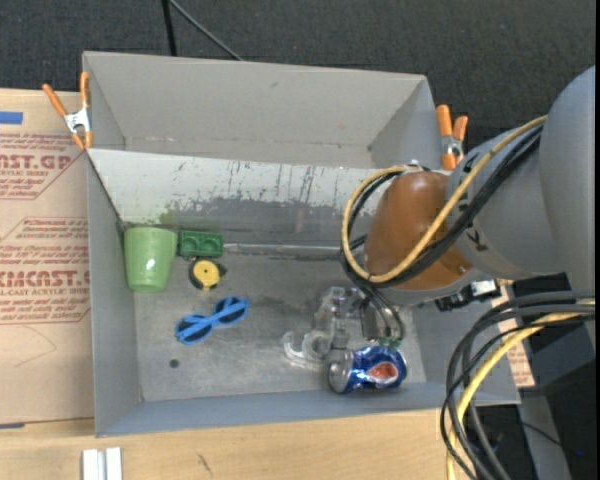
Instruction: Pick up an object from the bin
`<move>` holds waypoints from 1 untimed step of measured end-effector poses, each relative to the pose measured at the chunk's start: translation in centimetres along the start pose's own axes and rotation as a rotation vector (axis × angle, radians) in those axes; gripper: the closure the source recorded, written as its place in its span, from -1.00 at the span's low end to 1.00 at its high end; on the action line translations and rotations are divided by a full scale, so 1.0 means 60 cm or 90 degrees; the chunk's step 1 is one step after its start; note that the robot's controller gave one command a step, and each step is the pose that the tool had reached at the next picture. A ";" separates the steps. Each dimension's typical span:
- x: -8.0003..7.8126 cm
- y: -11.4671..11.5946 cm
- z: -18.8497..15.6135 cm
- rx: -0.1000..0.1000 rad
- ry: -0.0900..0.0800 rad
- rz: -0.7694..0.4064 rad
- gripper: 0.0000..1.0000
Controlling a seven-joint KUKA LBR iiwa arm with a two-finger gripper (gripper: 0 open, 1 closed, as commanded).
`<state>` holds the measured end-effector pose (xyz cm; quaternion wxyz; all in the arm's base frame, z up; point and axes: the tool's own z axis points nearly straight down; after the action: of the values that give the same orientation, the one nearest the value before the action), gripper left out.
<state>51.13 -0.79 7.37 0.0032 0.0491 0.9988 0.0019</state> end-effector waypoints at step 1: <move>0.000 0.000 0.000 0.000 0.000 0.000 1.00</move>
Offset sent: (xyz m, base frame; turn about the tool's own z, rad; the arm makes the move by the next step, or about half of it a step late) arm 0.0000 0.0000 0.0000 0.0000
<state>51.13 -0.79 7.38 0.0032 0.0490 0.9988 0.0019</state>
